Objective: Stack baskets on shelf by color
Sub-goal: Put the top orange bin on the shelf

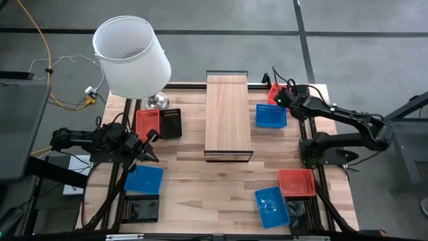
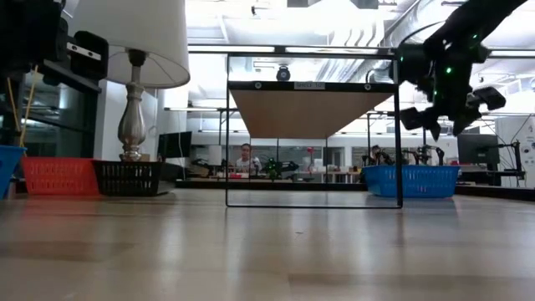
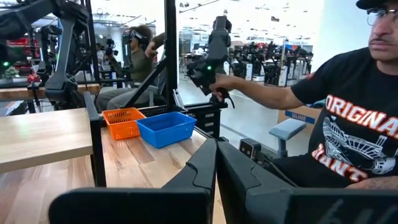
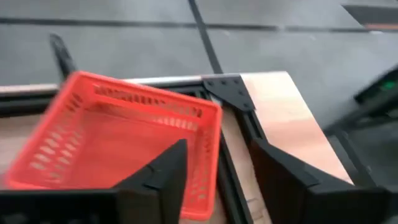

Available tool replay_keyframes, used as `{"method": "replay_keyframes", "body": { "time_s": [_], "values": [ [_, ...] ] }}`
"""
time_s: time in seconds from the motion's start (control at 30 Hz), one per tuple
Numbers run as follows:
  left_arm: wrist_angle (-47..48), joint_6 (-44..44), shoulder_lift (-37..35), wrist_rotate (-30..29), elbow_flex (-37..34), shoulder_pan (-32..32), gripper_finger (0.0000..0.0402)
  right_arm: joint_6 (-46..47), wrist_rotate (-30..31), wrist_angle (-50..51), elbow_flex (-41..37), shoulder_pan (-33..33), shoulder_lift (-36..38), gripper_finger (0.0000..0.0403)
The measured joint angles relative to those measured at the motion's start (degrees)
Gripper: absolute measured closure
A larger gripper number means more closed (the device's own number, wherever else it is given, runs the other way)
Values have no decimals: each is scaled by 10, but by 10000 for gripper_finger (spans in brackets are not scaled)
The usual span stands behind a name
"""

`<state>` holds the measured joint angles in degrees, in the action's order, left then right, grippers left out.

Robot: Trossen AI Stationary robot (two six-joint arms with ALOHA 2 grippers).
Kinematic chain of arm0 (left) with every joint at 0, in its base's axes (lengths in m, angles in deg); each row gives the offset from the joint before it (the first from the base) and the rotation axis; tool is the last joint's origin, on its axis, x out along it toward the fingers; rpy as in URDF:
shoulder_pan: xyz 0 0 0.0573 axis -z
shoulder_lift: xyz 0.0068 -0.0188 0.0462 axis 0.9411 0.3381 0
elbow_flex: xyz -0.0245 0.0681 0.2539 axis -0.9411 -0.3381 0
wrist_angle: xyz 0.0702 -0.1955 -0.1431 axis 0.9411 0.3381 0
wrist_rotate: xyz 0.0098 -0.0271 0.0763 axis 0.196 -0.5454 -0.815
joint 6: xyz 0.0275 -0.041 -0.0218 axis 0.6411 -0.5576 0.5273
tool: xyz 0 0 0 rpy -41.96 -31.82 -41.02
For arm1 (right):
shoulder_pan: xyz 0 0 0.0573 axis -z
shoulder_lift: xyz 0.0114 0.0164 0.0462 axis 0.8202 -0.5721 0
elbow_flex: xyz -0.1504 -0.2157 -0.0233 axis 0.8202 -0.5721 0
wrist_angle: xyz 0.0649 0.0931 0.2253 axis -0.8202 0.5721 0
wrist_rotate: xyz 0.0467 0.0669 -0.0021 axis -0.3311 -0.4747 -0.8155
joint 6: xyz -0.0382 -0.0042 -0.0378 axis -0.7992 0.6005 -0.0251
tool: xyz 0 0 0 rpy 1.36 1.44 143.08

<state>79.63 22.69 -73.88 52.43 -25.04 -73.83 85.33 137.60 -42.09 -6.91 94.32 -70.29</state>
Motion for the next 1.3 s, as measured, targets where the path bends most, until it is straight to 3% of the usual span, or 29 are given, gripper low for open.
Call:
{"method": "replay_keyframes", "body": {
  "time_s": [0.17,0.6,0.93,1.07,1.3],
  "values": [
    [0,0,0,0,0,0,401,29,-9,-2,0,11,-54,198],
    [0,0,0,0,0,0,401,116,-8,-2,0,16,-178,204],
    [0,0,0,0,0,0,401,157,-22,-4,0,38,-218,207],
    [0,0,0,0,0,0,401,148,-24,-12,0,39,-218,233],
    [0,0,0,0,0,0,401,127,-21,-21,0,39,-218,328]
  ]
}}
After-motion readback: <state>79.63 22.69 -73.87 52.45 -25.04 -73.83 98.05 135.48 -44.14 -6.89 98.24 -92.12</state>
